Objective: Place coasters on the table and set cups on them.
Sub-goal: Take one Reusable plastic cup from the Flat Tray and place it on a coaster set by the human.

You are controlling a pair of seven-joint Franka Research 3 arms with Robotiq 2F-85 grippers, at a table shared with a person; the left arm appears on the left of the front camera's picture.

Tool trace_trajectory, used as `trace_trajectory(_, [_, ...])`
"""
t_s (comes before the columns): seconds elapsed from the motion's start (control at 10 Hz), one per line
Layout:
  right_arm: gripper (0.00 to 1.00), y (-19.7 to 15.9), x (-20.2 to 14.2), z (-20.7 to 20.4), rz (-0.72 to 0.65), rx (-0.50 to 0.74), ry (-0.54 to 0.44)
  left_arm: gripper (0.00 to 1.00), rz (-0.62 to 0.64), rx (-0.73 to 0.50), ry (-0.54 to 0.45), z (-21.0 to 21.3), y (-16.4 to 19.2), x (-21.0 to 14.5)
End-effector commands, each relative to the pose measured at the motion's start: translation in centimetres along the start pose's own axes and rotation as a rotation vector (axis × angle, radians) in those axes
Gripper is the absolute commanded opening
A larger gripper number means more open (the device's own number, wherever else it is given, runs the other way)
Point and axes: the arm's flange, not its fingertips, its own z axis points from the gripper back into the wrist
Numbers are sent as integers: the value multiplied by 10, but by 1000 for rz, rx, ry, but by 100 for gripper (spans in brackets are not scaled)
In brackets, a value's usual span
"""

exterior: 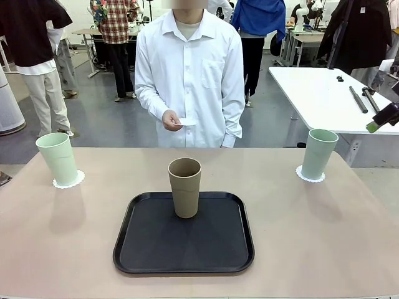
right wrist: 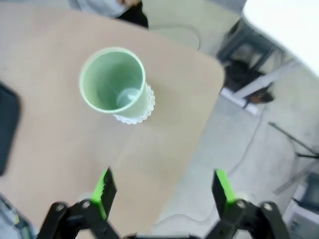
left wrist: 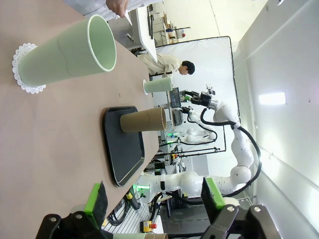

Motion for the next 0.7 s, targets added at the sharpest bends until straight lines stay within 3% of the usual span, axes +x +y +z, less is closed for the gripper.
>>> trace_trajectory(0.0, [100, 33, 7, 19, -29, -63, 63, 100, -6, -1, -8, 0, -3, -2])
trace_trajectory(0.2, [100, 40, 22, 41, -56, -20, 94, 100, -6, -1, -8, 0, -3, -2])
trace_trajectory(0.6, [100, 40, 39, 22, -166, 93, 179, 100, -6, -1, -8, 0, -3, -2])
